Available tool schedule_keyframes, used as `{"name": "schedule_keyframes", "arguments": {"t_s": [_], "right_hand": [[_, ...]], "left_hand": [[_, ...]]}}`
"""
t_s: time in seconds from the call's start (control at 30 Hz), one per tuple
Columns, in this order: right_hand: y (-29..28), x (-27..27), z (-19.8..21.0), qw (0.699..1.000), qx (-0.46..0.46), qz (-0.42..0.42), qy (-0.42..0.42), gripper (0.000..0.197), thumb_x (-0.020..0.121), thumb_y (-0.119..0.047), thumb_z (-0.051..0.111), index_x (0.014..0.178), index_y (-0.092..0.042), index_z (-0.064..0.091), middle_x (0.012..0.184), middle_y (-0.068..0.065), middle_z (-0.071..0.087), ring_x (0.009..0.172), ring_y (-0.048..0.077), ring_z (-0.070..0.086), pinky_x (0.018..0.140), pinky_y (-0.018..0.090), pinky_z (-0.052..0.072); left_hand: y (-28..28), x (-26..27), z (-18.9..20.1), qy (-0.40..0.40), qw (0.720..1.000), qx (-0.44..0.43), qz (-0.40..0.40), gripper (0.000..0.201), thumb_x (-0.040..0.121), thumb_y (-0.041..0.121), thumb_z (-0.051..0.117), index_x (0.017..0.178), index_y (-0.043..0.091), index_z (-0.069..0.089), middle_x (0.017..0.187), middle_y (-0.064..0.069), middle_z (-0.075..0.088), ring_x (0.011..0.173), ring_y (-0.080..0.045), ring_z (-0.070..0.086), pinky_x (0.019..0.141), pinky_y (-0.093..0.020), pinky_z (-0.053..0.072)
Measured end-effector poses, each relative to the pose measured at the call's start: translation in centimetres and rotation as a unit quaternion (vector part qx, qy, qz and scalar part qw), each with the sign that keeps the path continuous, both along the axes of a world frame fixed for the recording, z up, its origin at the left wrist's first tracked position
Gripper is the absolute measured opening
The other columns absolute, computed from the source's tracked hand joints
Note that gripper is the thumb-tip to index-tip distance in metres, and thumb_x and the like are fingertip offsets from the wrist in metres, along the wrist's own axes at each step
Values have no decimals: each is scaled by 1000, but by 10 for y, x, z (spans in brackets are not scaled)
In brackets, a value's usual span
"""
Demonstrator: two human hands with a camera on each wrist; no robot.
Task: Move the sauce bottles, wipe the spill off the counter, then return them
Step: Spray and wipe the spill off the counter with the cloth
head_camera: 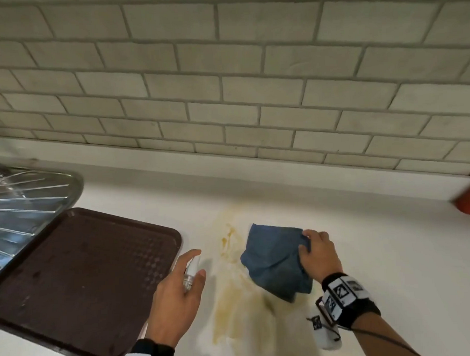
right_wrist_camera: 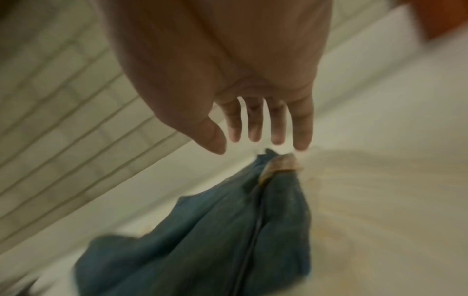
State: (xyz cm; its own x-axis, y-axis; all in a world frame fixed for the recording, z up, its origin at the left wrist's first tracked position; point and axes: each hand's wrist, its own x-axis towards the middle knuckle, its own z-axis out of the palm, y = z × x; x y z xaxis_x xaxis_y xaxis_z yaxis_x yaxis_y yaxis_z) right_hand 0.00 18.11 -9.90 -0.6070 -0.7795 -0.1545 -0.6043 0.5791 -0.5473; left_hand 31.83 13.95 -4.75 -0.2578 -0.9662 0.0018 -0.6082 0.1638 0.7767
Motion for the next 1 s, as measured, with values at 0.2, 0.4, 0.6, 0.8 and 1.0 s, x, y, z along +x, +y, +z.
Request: {"name": "schedule_keyframes", "arguments": {"t_s": [0.2,0.4,0.6,0.8,1.0], "right_hand": [[-3,70,-17,972,92,199,83,71,88,-61,22,147,-24,31,153,1,30,142,26,23,115,52,22],[-30,55,-33,959,170,209,85,68,98,-58,26,155,-32,1,163,-10,-9,149,24,-13,113,66,-1],[-109,26,-23,953,225,192,69,76,93,-60,33,154,-33,-3,162,-8,-16,148,27,-15,109,71,1],[-178,51,-29,947,222,226,54,69,95,-59,20,154,-33,-3,162,-5,-19,146,32,-21,105,74,-10],[-132,111,-49,913,185,338,131,78,88,-66,-11,155,-30,8,164,1,-4,149,36,-5,104,77,-7]], "left_hand": [[-6,-15,3,-12,1000,-3,-12,37,93,34,62,125,48,53,86,12,67,68,-8,65,65,-25,49],[-23,-13,5,-31,999,-20,-8,38,93,33,61,127,47,50,78,7,64,64,-10,61,60,-25,44],[-41,-13,-1,-40,999,-14,-18,40,94,35,59,130,48,48,91,9,67,76,-12,63,65,-27,47],[-62,-1,-9,-38,999,0,-2,40,94,35,58,131,47,47,74,6,65,63,-11,61,62,-29,50],[-77,-3,-15,-33,999,2,4,40,93,32,60,131,42,51,64,5,60,59,-11,58,62,-32,50]]}}
